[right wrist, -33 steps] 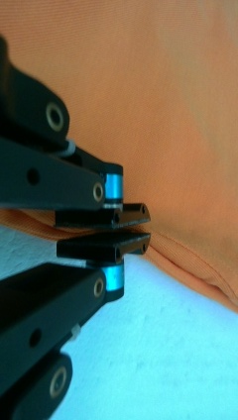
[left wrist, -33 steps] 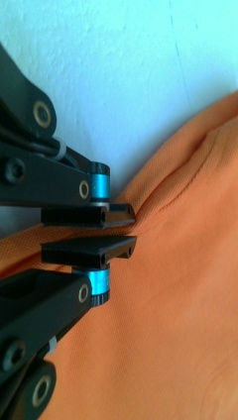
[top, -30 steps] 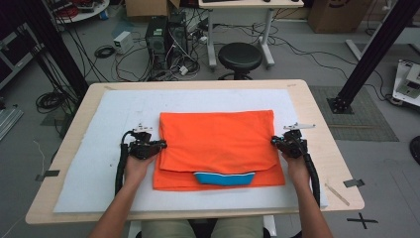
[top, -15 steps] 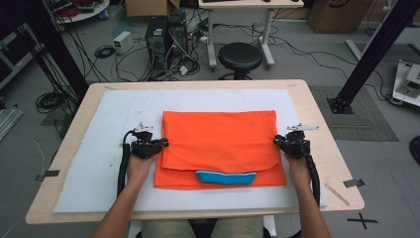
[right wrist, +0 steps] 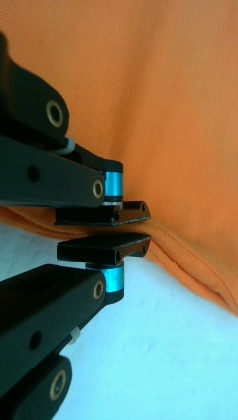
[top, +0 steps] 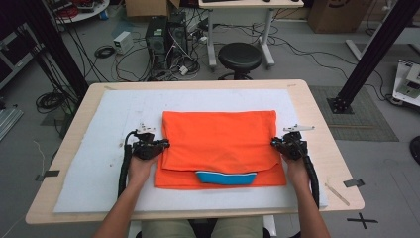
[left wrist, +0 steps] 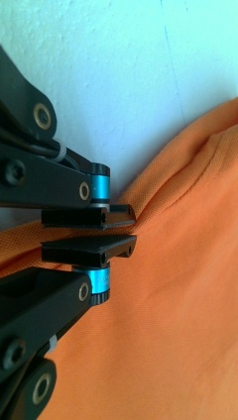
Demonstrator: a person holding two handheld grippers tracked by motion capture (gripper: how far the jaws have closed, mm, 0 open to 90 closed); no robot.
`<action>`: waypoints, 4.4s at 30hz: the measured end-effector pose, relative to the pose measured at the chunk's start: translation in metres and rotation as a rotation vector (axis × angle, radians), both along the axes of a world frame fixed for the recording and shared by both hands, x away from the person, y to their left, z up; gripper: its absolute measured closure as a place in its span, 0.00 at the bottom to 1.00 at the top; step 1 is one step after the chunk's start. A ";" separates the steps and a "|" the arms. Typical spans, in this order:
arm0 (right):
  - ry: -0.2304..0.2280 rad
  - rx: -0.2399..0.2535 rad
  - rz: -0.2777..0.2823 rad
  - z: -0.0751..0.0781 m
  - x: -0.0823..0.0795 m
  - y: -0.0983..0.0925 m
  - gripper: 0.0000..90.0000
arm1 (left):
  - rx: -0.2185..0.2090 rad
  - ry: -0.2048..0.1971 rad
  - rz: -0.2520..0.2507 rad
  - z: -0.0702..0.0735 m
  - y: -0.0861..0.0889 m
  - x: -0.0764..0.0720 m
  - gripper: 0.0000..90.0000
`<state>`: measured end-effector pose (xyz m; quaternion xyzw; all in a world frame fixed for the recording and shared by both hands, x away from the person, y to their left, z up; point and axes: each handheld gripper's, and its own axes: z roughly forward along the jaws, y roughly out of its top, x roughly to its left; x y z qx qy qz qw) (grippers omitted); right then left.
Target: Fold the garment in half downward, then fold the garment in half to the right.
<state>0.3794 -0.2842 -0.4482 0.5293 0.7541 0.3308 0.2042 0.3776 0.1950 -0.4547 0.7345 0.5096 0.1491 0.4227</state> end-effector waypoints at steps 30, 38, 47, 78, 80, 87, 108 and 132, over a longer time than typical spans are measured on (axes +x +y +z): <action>-0.276 0.082 0.127 0.033 -0.033 0.009 0.23 | -0.155 -0.316 -0.110 0.018 0.037 -0.030 0.23; -0.276 0.089 0.118 0.033 -0.032 0.007 0.23 | -0.139 -0.348 -0.102 0.023 0.038 -0.034 0.23; -0.277 0.082 0.126 0.034 -0.034 0.006 0.23 | -0.140 -0.341 -0.097 0.022 0.038 -0.033 0.23; -0.236 0.071 0.183 0.033 -0.035 0.028 0.23 | -0.059 -0.024 -0.073 0.006 0.011 -0.048 0.32; -0.234 0.066 0.194 0.033 -0.035 0.032 0.23 | -0.029 -0.008 -0.056 0.005 0.009 -0.050 0.33; -0.228 0.064 0.241 0.036 -0.035 0.050 0.23 | 0.020 0.004 -0.066 0.004 0.000 -0.057 0.44; -0.167 0.128 0.381 0.039 -0.010 0.106 0.33 | 0.049 -0.010 -0.132 0.002 -0.005 -0.063 0.90; -0.078 0.035 0.527 0.062 0.084 0.212 0.36 | 0.028 -0.021 -0.127 0.001 -0.004 -0.066 0.91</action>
